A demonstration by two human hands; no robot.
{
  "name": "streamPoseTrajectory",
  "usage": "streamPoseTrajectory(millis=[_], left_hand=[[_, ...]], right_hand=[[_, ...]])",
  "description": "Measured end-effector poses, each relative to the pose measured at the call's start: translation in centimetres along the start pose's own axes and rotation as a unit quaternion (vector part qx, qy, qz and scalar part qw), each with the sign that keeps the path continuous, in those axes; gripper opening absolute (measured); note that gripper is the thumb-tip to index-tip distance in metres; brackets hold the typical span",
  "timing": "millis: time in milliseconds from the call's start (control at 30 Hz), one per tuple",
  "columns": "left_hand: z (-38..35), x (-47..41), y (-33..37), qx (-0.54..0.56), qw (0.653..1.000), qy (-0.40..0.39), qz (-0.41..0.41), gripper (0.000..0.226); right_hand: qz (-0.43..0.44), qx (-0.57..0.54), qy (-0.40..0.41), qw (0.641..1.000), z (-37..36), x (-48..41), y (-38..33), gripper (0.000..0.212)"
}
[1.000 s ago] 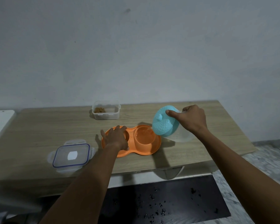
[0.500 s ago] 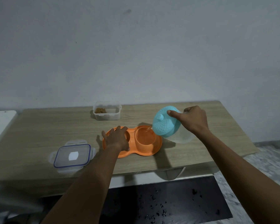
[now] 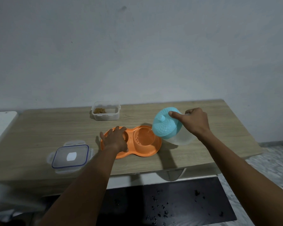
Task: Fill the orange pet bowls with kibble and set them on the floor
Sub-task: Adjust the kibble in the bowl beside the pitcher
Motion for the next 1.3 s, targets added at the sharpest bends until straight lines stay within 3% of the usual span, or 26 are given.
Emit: streamPoseTrajectory(millis=[367, 633, 933, 1067, 1200, 1300], left_hand=[[-0.3, -0.3, 0.3, 0.024, 0.999, -0.008, 0.019, 0.109], [-1.0, -0.4, -0.1, 0.037, 0.999, -0.012, 0.03, 0.108], [-1.4, -0.7, -0.1, 0.04, 0.998, -0.028, 0.046, 0.108], [-1.7, -0.8, -0.2, 0.042, 0.998, -0.019, 0.035, 0.108], [-2.2, -0.7, -1.3, 0.082, 0.997, 0.005, 0.015, 0.102], [-1.4, 0.0, -3.3, 0.168, 0.975, 0.133, 0.067, 0.088]], right_hand=[[-0.144, -0.226, -0.024, 0.963, -1.8, -2.8, 2.3, 0.067], [-0.173, -0.317, -0.064, 0.93, -9.0, -6.7, 0.0, 0.056], [-0.164, -0.334, -0.127, 0.919, -16.9, -10.2, -1.6, 0.04], [-0.125, -0.303, -0.171, 0.929, -17.9, -11.2, -2.5, 0.051], [-0.131, -0.268, -0.11, 0.948, -17.2, -8.7, -0.9, 0.054], [-0.161, -0.172, -0.046, 0.971, -15.8, -4.3, 2.7, 0.059]])
Point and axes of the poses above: each hand's wrist, its own x-axis away from the middle knuckle, its own z-axis out of the back of the hand, y = z × x, the point moved 5 cm from there along -x, towards the middle knuckle, and after that the axes turned 6 degrees about y, right-handed, at the moved point
